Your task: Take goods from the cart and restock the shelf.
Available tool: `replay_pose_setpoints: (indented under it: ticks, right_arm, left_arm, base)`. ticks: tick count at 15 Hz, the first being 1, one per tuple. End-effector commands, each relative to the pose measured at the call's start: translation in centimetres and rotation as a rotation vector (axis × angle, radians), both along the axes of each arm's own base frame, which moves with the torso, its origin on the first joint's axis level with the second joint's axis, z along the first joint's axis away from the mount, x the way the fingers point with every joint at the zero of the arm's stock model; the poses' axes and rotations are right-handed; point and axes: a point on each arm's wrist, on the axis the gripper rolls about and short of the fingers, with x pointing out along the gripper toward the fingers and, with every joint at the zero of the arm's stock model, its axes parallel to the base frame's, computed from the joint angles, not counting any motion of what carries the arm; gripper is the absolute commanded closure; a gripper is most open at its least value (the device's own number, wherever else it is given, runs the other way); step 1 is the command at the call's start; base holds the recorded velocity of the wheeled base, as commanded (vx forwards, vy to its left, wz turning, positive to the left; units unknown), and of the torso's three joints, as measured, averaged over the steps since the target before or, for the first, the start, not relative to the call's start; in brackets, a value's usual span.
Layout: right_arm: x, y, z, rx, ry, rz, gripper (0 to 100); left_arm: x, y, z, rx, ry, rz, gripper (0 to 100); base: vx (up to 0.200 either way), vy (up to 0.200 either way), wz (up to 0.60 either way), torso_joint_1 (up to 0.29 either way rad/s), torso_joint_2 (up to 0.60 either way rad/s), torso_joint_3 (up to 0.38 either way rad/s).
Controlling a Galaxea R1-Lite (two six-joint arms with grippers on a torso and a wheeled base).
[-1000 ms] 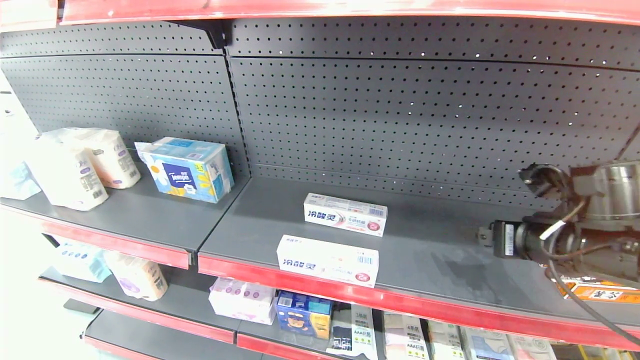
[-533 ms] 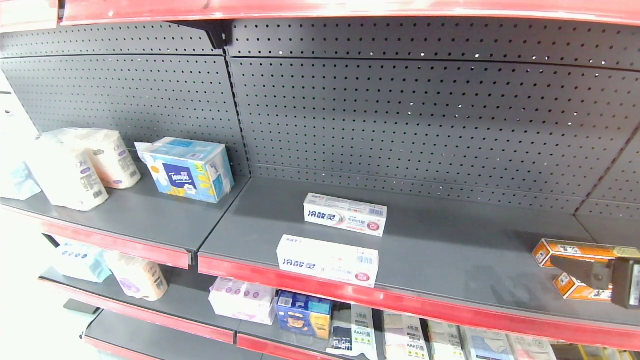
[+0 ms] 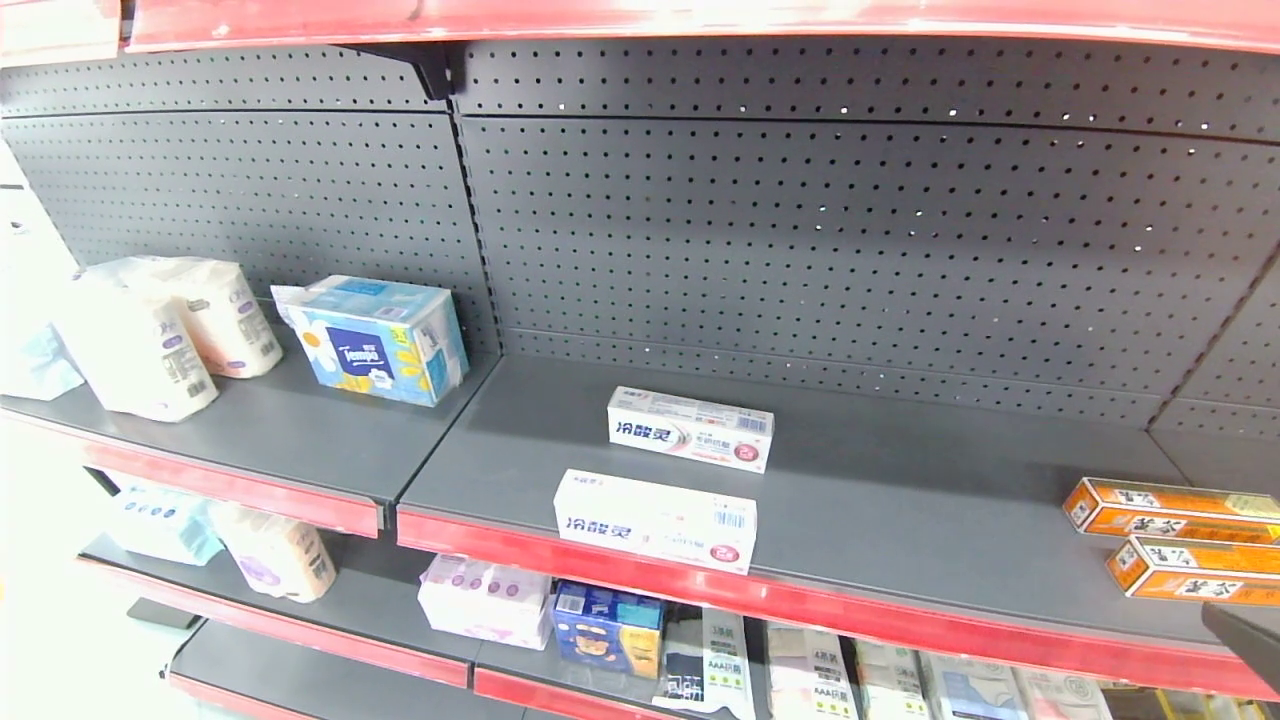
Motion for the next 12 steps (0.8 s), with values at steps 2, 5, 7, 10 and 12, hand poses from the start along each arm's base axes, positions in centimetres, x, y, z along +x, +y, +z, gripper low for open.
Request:
replay_pose_setpoints:
  ticks: [2, 5, 7, 10, 12]
  right_arm:
    - [-0.8, 0.0, -0.9, -0.026, 0.003, 0.001, 0]
    - [0.7, -0.1, -1.0, -0.082, 0.051, 0.038, 0]
    - [5.0, -0.1, -1.0, -0.143, 0.084, 0.115, 0]
    - [11.3, 2.6, -2.4, -0.094, 0.126, 0.282, 0]
    - [14.2, 4.3, -2.6, -0.038, 0.165, 0.281, 0]
  left_arm:
    - [0.0, 0.0, 0.0, 0.0, 0.002, 0.0, 0]
    - [0.0, 0.0, 0.0, 0.0, 0.002, 0.0, 0]
    - [0.0, 0.0, 0.0, 0.0, 0.002, 0.0, 0]
    - [0.0, 0.0, 0.0, 0.0, 0.0, 0.0, 0]
    - [0.0, 0.0, 0.0, -0.002, 0.002, 0.0, 0]
  base:
    - [0.0, 0.0, 0.0, 0.0, 0.0, 0.0]
    - [0.0, 0.0, 0.0, 0.0, 0.0, 0.0]
    - [0.0, 0.0, 0.0, 0.0, 0.0, 0.0]
    - [0.0, 0.0, 0.0, 0.0, 0.0, 0.0]
    - [0.0, 0.0, 0.0, 0.0, 0.0, 0.0]
